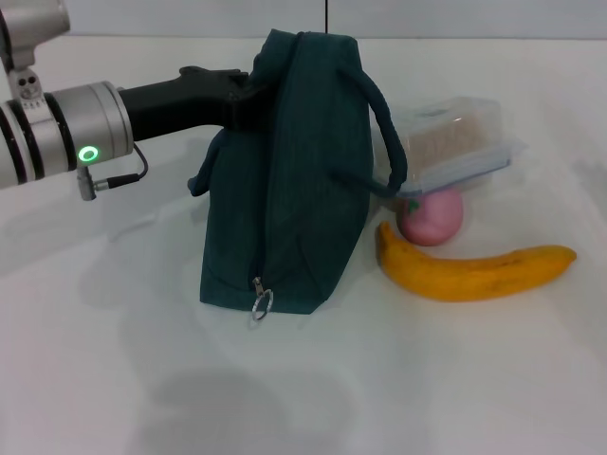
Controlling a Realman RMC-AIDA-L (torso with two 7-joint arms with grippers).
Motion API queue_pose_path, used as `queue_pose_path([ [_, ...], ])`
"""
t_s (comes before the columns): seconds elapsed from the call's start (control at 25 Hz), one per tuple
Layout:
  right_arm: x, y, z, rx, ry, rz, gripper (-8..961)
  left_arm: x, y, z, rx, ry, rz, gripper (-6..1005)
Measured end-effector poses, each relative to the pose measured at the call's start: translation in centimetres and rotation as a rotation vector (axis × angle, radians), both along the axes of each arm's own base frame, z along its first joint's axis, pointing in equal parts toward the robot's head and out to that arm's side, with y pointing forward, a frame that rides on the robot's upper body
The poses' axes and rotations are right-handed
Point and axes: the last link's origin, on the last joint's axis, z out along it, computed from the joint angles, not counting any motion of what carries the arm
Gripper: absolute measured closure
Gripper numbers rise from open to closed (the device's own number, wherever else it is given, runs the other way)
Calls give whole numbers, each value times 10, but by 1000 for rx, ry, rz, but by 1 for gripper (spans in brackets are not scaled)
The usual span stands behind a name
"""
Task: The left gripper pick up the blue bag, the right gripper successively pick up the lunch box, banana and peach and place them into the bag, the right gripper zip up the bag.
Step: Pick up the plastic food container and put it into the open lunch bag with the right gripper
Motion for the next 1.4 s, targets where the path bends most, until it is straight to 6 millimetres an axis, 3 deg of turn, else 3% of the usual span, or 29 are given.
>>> queue_pose_path([
  [0.2, -2, 9, -24, -62, 20, -55, 408, 3, 1, -1, -2, -1, -10, 898],
  [0.32, -10, 19, -35, -87, -80, -22, 408, 3, 1, -1, -3, -1, -10, 898],
  [0.92, -18, 31, -31, -20, -240, 37, 409, 0, -1, -1, -4, 3, -3, 898],
  [1.04, -29, 36, -21, 45, -411, 155, 409, 0, 0, -1, -1, 6, -6, 898],
  [1.16, -45, 42, 6, 74, -657, 334, 409, -1, -1, -1, 0, 9, -9, 898],
  [1.28, -66, 51, 31, -19, -904, 482, 408, -1, -1, -1, 0, 10, -8, 898],
  [1.4, -87, 61, 49, -149, -1094, 524, 408, -2, -1, -1, 1, 10, -8, 898],
])
